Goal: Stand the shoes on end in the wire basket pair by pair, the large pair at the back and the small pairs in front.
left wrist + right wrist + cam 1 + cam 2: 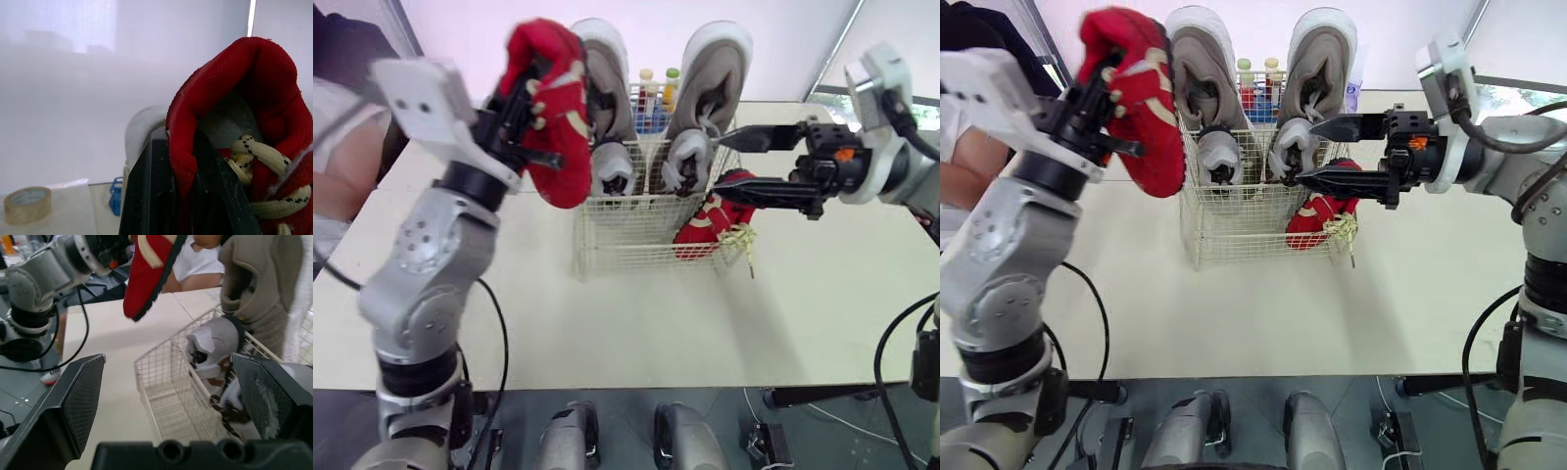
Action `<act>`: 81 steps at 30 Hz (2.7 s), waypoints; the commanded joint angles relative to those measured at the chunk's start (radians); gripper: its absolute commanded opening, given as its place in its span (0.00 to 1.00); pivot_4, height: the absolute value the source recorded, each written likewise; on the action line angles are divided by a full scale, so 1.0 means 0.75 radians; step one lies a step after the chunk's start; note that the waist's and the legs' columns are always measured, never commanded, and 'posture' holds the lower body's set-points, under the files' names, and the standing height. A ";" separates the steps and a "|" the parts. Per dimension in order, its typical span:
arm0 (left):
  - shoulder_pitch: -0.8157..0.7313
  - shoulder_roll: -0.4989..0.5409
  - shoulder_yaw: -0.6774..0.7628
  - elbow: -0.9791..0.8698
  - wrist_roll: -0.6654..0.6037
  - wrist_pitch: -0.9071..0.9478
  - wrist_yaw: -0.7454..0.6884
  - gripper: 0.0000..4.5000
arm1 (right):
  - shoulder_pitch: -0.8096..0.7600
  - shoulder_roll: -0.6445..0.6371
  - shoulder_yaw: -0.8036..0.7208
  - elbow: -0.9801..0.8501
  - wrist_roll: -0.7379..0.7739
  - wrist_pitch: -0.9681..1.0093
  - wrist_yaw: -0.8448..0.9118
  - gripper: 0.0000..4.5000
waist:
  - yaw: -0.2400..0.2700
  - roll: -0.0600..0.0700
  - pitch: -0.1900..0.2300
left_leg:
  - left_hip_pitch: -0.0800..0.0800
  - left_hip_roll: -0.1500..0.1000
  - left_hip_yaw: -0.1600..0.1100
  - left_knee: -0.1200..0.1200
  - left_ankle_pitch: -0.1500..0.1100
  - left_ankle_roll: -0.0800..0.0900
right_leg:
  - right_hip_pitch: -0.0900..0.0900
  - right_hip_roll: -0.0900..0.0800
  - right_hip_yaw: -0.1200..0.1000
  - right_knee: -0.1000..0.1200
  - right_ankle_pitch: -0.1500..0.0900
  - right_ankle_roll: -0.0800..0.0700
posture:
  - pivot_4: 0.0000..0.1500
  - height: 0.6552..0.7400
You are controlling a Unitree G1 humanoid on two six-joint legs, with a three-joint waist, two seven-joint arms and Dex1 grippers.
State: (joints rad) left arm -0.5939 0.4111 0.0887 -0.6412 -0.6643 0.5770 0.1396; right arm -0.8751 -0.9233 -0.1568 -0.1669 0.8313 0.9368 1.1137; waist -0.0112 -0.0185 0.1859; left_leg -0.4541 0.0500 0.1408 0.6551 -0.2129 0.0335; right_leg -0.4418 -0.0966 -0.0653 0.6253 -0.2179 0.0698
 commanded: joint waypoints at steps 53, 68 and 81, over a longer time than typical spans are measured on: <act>0.189 -0.581 -0.345 0.222 0.826 -0.519 -0.185 0.01 | 0.010 0.059 -0.076 -0.086 0.100 -0.030 -0.215 1.00 | 0.002 0.013 -0.008 | -0.007 0.003 -0.003 0.012 -0.005 0.005 | 0.000 -0.001 -0.001 0.000 0.000 0.000 | 1.00 1.00; 0.407 -0.520 -0.388 0.398 0.993 -0.738 -0.209 0.01 | 0.001 0.056 -0.078 -0.080 0.110 -0.029 -0.220 1.00 | 0.003 0.015 -0.009 | -0.007 0.003 -0.003 0.012 -0.007 0.005 | 0.001 -0.002 -0.001 -0.005 0.000 -0.001 | 1.00 1.00; 0.336 -0.524 -0.387 0.407 1.154 -0.851 -0.166 0.01 | -0.009 0.087 -0.065 -0.065 0.107 -0.047 -0.223 1.00 | 0.001 0.015 -0.009 | -0.009 0.002 -0.002 0.012 -0.010 0.010 | 0.002 -0.003 -0.001 -0.010 0.000 0.000 | 1.00 1.00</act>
State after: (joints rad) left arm -0.3310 0.0223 -0.1858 -0.3319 0.1854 -0.0499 0.0177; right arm -0.8460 -0.8556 -0.1740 -0.2103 0.8999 0.9161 0.9484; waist -0.0101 -0.0075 0.1791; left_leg -0.4612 0.0514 0.1390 0.6638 -0.2205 0.0411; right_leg -0.4407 -0.0989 -0.0663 0.6180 -0.2177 0.0698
